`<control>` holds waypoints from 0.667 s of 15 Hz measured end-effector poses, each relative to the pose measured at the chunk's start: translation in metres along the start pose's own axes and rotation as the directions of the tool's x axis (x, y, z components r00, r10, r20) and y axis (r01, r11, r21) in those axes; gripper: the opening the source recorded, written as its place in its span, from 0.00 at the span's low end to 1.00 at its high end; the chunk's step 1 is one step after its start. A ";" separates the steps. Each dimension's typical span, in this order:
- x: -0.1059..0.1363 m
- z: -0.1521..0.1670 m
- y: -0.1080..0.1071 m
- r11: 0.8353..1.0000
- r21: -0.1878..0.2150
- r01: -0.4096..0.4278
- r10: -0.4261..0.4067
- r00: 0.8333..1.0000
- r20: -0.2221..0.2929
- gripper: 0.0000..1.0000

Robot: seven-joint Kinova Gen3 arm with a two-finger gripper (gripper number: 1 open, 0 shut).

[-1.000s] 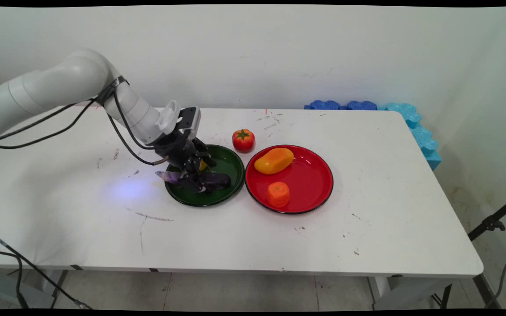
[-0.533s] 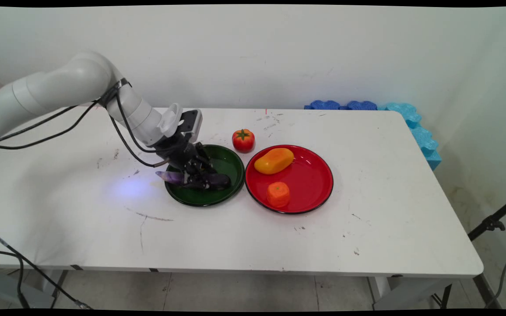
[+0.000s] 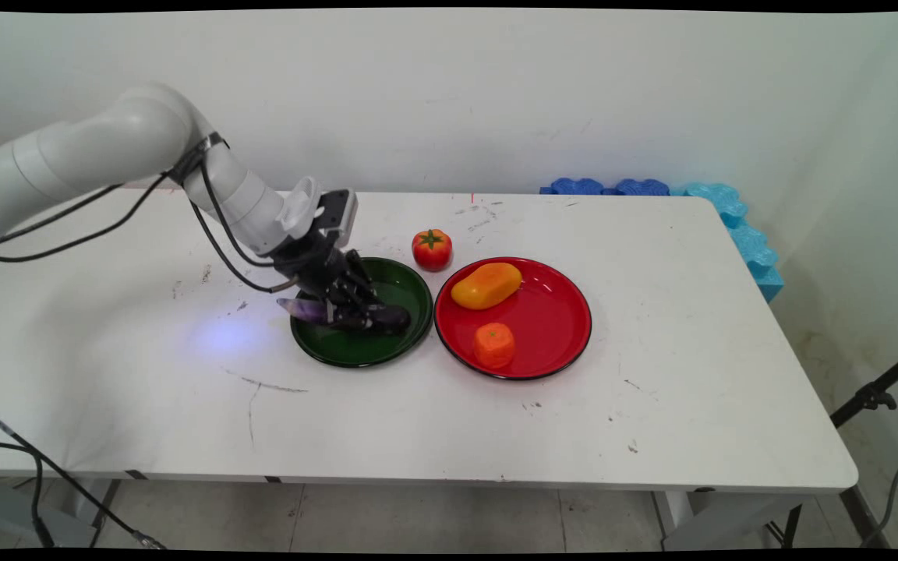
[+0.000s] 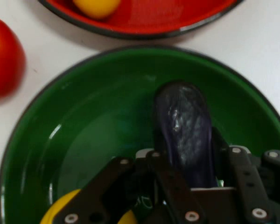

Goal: Place the picked object on the table

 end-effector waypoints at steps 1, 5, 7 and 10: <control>0.005 -0.007 0.001 1.000 0.008 0.009 -0.009 1.000 -0.008 0.00; 0.023 -0.029 0.005 0.999 0.031 0.038 -0.037 0.999 -0.035 0.00; 0.038 -0.045 0.008 0.997 0.044 0.064 -0.061 0.997 -0.055 0.00; 0.064 -0.065 0.016 0.992 0.052 0.117 -0.112 0.990 -0.089 0.00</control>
